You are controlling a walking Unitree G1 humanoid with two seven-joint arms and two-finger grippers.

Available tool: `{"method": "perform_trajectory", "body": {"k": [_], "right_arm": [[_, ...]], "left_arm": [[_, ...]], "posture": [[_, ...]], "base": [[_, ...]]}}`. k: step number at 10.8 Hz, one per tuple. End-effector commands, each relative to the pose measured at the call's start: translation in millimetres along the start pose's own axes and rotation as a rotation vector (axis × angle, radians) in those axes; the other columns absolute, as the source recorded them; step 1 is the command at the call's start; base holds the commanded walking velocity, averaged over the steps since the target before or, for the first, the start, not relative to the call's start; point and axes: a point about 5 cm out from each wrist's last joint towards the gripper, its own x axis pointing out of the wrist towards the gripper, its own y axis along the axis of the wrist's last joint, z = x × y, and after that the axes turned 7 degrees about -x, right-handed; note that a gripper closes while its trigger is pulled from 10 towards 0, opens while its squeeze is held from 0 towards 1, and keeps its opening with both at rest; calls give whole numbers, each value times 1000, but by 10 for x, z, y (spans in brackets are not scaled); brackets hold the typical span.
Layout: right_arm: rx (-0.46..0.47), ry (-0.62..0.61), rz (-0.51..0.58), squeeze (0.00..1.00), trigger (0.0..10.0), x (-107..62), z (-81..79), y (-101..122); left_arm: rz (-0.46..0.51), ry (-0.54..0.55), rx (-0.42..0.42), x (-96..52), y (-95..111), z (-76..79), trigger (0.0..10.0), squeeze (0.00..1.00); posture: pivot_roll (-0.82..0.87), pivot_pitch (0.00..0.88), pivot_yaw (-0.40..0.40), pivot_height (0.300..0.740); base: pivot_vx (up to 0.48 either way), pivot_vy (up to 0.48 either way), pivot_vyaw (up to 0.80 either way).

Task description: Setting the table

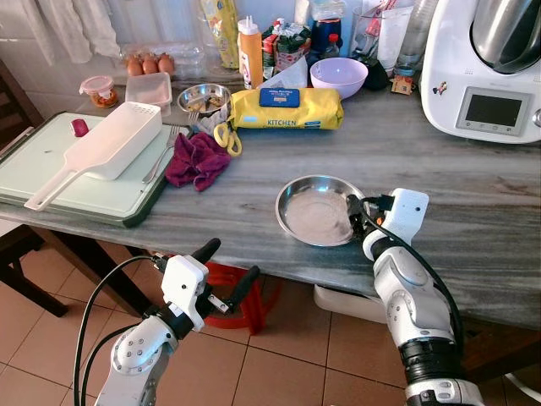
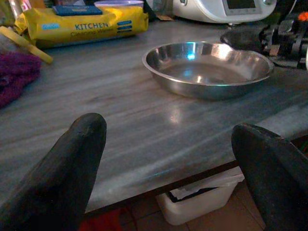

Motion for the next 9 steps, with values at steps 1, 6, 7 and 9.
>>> {"method": "perform_trajectory", "body": {"k": [1, 6, 7, 9], "right_arm": [[-10, 9, 16, 1000, 10000, -15, -11, 23], [-124, 158, 142, 1000, 10000, -100, -263, 305], [-132, 173, 148, 1000, 10000, -135, -288, 312], [-198, 185, 118, 1000, 10000, -224, -286, 255]], "left_arm": [[-15, -13, -7, -14, -16, 15, 10000, 0], [8, 33, -5, 20, -3, 1, 10000, 0], [18, 57, -7, 32, 6, -4, 10000, 0], [55, 165, -9, 97, 49, -61, 10000, 0]], "posture": [[-27, 116, 50, 740], [-30, 115, 47, 740], [-32, 116, 47, 740], [-37, 118, 43, 740]], "base": [[0, 0, 0], [0, 0, 0], [0, 0, 0], [0, 0, 0]]}}
